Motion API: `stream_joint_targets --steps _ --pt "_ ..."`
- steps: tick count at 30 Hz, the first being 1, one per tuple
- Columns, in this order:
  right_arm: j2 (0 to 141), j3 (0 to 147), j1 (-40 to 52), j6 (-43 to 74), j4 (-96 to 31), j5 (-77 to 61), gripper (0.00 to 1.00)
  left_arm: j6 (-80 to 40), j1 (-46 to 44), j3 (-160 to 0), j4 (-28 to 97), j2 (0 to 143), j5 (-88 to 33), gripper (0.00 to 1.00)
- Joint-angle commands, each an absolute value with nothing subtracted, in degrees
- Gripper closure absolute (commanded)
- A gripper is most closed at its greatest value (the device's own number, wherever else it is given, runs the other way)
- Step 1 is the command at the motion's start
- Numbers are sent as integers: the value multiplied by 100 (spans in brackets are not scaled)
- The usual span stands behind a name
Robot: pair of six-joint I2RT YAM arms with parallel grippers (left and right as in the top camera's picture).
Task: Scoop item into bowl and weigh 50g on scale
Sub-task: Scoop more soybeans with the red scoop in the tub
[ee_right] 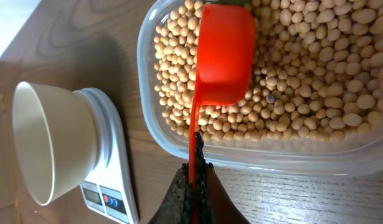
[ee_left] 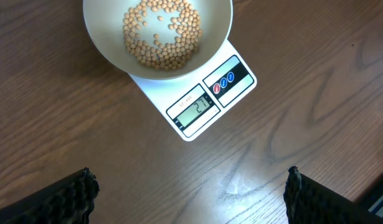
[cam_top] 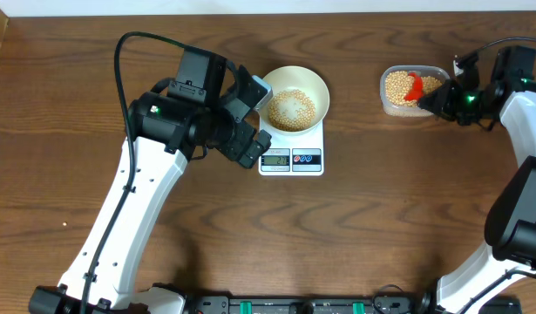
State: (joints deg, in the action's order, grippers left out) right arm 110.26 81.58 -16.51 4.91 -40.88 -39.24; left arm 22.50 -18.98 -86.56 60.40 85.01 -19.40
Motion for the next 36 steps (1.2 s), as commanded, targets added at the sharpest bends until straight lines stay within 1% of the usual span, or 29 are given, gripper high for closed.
stream_joint_targets --steps 1,9,17,24,36 --pt "11155 8132 -1811 353 -4117 -4438 99 2241 -1905 -8755 6058 8541 -1992 2" --pt "11155 8132 -2359 226 -4298 -4547 99 2241 -1905 -8755 6058 8541 -1992 2" --pt "11155 8132 -2786 -281 -4574 -4991 99 2241 -1905 -8755 6058 8541 -1992 2" --pt "11155 8132 -2891 -399 -4611 -5301 99 2241 -1905 -8755 6058 8541 -1992 2" --pt "11155 8132 -2895 -397 -4609 -5422 99 2241 -1905 -8755 6058 8541 -1992 2"
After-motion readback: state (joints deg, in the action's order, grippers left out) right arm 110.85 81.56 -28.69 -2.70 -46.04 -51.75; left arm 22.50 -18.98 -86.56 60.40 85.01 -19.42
